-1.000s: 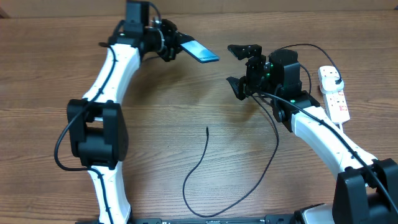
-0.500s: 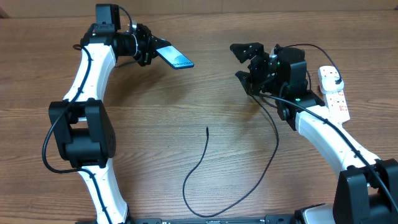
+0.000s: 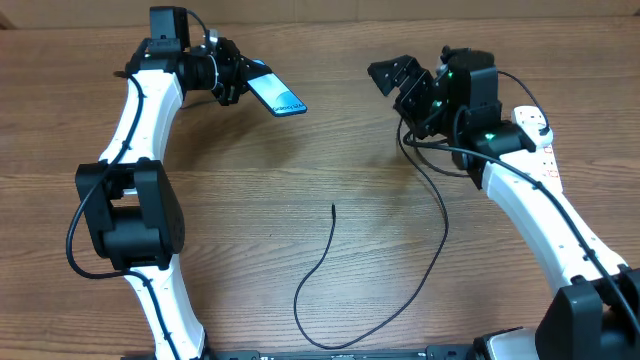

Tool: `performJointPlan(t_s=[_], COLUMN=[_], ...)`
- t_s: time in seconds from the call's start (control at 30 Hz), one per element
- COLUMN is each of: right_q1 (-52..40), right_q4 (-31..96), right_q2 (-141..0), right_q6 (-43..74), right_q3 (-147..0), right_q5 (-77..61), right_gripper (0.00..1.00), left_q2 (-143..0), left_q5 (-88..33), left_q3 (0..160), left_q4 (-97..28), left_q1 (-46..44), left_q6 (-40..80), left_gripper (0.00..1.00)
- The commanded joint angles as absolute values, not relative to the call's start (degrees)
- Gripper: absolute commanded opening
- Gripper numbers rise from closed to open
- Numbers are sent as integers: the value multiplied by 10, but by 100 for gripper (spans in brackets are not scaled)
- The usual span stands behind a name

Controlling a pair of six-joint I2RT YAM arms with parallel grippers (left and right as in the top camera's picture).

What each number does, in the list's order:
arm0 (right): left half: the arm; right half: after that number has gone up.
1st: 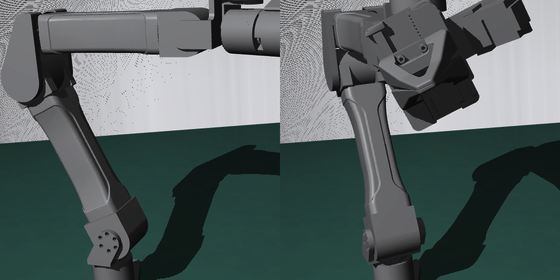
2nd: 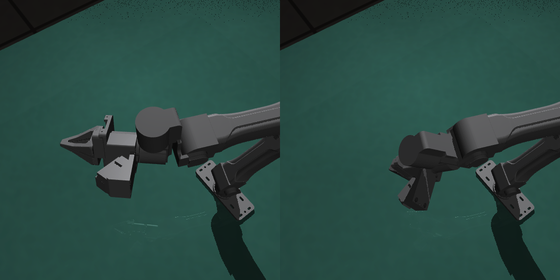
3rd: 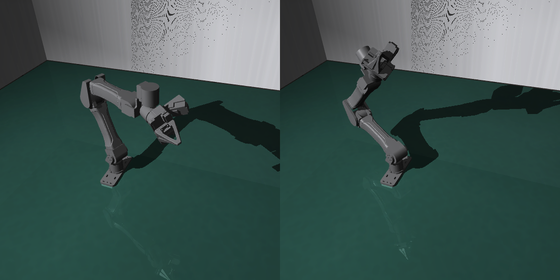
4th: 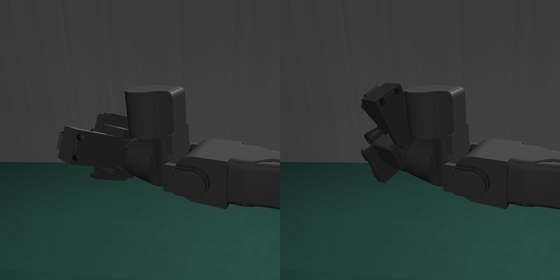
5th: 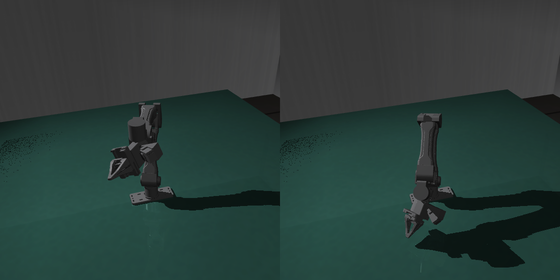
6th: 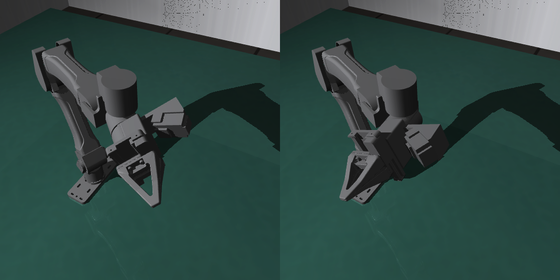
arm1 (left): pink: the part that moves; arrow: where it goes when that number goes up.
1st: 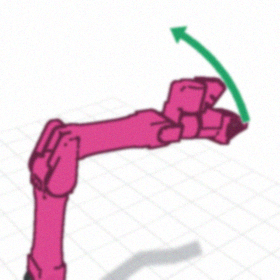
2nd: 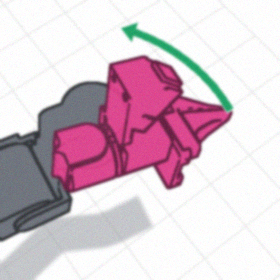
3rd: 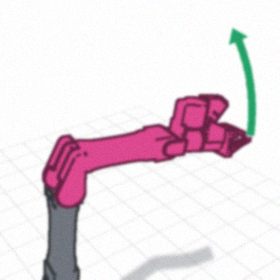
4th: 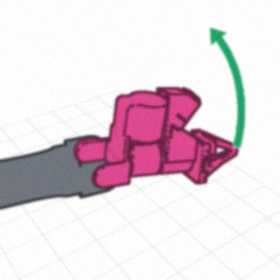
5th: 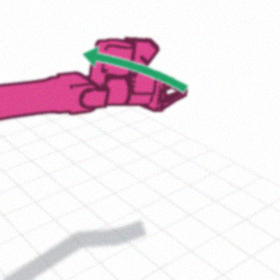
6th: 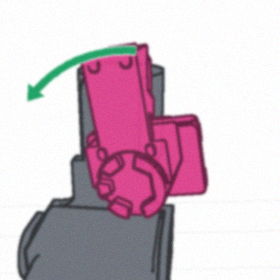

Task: Plug charger to phone and switch on socket

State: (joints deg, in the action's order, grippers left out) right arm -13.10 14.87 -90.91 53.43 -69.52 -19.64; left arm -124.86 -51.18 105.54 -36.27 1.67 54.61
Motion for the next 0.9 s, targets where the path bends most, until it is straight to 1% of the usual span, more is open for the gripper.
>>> performJointPlan(t_s=[0.0, 0.2, 0.37, 0.87], right_q1=[-129, -150, -175, -243], right_q4=[184, 260, 293, 369], right_q2=[-908, -908, -908, -908], right_q6=[485, 446, 427, 386], right_q3=[-723, -743, -755, -768], right_q5=[-142, -89, -50, -22], right_gripper=[99, 99, 99, 99], left_q2=[-1249, -1249, -1249, -1249], left_q5=[-519, -517, -510, -509], left_q3=[1067, 1067, 1067, 1067], left_q4=[-362, -362, -362, -362], left_q1=[22, 23, 23, 23], left_q6=[527, 527, 526, 527], left_gripper=[4, 4, 4, 4])
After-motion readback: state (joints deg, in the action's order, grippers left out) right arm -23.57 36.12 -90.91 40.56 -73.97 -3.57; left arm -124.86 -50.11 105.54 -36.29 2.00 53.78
